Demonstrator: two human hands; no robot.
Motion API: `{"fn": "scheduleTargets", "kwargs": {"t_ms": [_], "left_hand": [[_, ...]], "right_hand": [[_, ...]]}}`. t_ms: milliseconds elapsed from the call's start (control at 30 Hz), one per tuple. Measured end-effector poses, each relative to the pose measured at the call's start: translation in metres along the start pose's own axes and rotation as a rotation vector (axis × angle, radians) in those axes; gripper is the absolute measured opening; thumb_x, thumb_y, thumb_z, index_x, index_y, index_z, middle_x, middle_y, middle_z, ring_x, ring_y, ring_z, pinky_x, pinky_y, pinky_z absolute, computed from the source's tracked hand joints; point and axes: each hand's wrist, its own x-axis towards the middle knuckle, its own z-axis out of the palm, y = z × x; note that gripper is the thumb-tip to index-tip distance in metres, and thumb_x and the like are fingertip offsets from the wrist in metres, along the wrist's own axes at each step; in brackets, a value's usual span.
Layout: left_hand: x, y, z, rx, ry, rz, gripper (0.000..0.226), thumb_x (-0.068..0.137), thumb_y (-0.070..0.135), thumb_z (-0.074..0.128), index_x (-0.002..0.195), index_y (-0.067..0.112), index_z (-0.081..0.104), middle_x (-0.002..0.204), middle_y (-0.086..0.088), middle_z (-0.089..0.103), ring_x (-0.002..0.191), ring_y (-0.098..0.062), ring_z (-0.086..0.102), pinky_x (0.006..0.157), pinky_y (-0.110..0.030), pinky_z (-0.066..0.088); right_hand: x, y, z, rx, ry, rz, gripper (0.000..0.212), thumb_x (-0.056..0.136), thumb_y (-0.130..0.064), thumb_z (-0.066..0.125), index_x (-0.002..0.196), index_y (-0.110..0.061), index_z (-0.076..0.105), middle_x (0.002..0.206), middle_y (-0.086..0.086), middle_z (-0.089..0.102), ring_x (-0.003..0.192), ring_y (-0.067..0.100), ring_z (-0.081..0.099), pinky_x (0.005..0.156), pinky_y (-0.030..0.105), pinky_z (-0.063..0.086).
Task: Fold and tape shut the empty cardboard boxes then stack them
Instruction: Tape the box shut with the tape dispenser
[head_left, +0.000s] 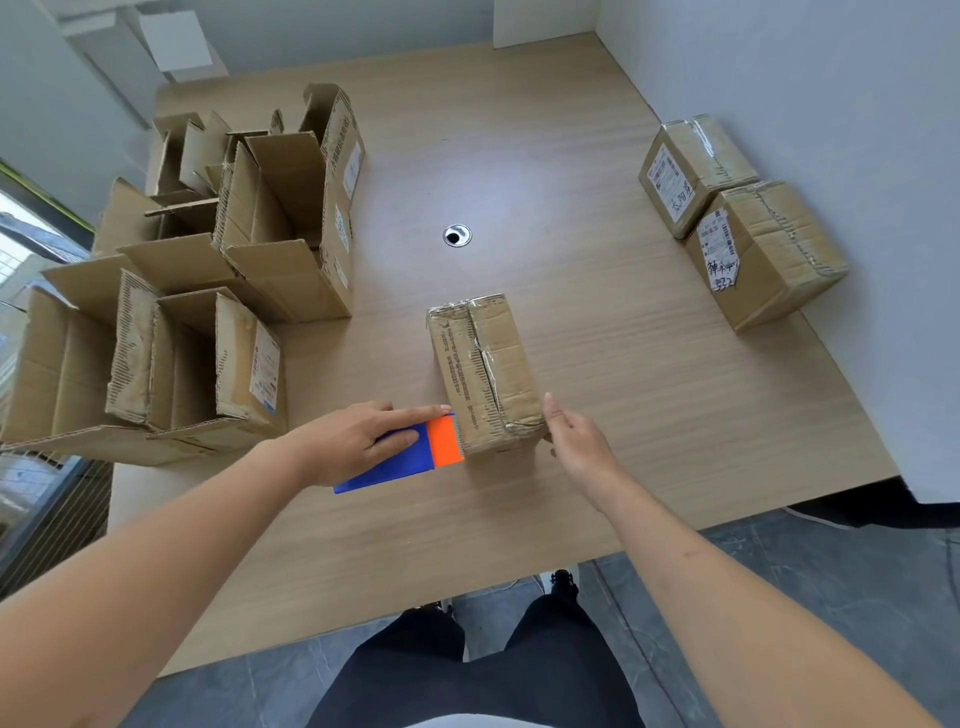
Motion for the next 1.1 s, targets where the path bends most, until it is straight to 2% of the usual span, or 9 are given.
{"fn": "scheduleTargets", "kwargs": {"t_ms": [33, 100, 233, 333, 400, 500, 600, 767, 1100], "left_hand": [[0.001, 0.002, 0.002, -0.01, 0.004, -0.001, 0.049, 0.108, 0.05, 0.028, 0.144, 0.076, 0.007, 0.1, 0.01, 0.049, 0.086, -0.008, 0.05, 0.076, -0.03, 0.04], [0.006, 0.007, 0.005, -0.021, 0.014, 0.005, 0.049, 0.108, 0.05, 0.028, 0.145, 0.075, 0.008, 0.099, 0.011, 0.049, 0.085, -0.008, 0.05, 0.075, -0.029, 0.039], [0.017, 0.013, 0.009, -0.029, 0.044, 0.028, 0.048, 0.108, 0.05, 0.029, 0.145, 0.075, 0.01, 0.101, 0.009, 0.05, 0.087, -0.007, 0.05, 0.074, -0.026, 0.037], [0.016, 0.014, 0.012, -0.045, 0.051, 0.043, 0.05, 0.108, 0.051, 0.029, 0.145, 0.075, 0.007, 0.103, 0.008, 0.05, 0.088, -0.009, 0.05, 0.08, -0.031, 0.042], [0.011, 0.011, 0.015, -0.056, 0.07, 0.052, 0.051, 0.107, 0.051, 0.03, 0.147, 0.072, 0.007, 0.101, 0.008, 0.048, 0.086, -0.011, 0.05, 0.083, -0.034, 0.044], [0.0, 0.004, 0.022, -0.086, 0.108, 0.084, 0.053, 0.105, 0.051, 0.031, 0.151, 0.068, 0.009, 0.101, 0.006, 0.046, 0.084, -0.014, 0.049, 0.082, -0.035, 0.045], [-0.009, -0.002, 0.029, -0.103, 0.132, 0.11, 0.054, 0.106, 0.05, 0.031, 0.153, 0.064, 0.011, 0.104, 0.006, 0.046, 0.084, -0.014, 0.048, 0.08, -0.033, 0.045], [-0.016, -0.009, 0.034, -0.151, 0.144, 0.083, 0.055, 0.107, 0.046, 0.035, 0.154, 0.061, 0.012, 0.101, 0.008, 0.045, 0.084, -0.012, 0.048, 0.08, -0.033, 0.045], [-0.024, -0.022, 0.027, -0.209, 0.068, -0.005, 0.05, 0.108, 0.046, 0.034, 0.151, 0.066, 0.016, 0.106, 0.003, 0.055, 0.091, -0.013, 0.053, 0.086, -0.036, 0.045]], "right_hand": [[-0.003, -0.005, -0.001, -0.052, -0.027, -0.067, 0.067, 0.099, -0.069, 0.037, 0.155, -0.033, 0.04, 0.155, -0.004, 0.047, 0.144, 0.021, 0.042, 0.12, 0.041, 0.032], [-0.006, -0.012, -0.001, -0.15, 0.007, -0.279, 0.065, 0.105, -0.055, 0.042, 0.161, -0.044, 0.011, 0.169, -0.008, 0.018, 0.155, 0.013, 0.016, 0.125, 0.037, 0.02], [0.002, -0.01, 0.008, -0.419, 0.051, -0.637, 0.059, 0.104, -0.05, 0.044, 0.158, -0.052, 0.019, 0.171, -0.011, 0.006, 0.158, 0.017, -0.004, 0.126, 0.039, 0.014], [0.006, -0.001, 0.007, -0.782, -0.01, -0.654, 0.056, 0.103, -0.062, 0.013, 0.157, -0.054, 0.004, 0.169, -0.013, -0.015, 0.153, 0.019, -0.029, 0.128, 0.045, 0.004], [0.008, 0.0, 0.005, -0.878, -0.039, -0.642, 0.062, 0.098, -0.069, 0.002, 0.157, -0.053, -0.007, 0.166, -0.012, -0.027, 0.149, 0.018, -0.036, 0.127, 0.048, -0.004], [0.01, -0.001, 0.007, -0.927, -0.022, -0.642, 0.072, 0.091, -0.078, 0.002, 0.157, -0.051, -0.013, 0.165, -0.01, -0.031, 0.148, 0.02, -0.038, 0.125, 0.048, -0.009], [0.014, 0.0, 0.011, -0.933, 0.013, -0.627, 0.069, 0.096, -0.071, 0.016, 0.157, -0.051, -0.009, 0.166, -0.009, -0.029, 0.149, 0.02, -0.036, 0.125, 0.045, -0.011], [0.017, -0.002, 0.014, -0.897, 0.025, -0.645, 0.068, 0.096, -0.072, 0.018, 0.157, -0.054, -0.005, 0.168, -0.009, -0.024, 0.15, 0.019, -0.035, 0.124, 0.043, -0.01], [0.007, -0.011, 0.006, -0.811, -0.049, -0.606, 0.07, 0.098, -0.071, 0.031, 0.154, -0.059, -0.008, 0.166, -0.013, -0.028, 0.147, 0.015, -0.039, 0.125, 0.045, -0.01]]}}
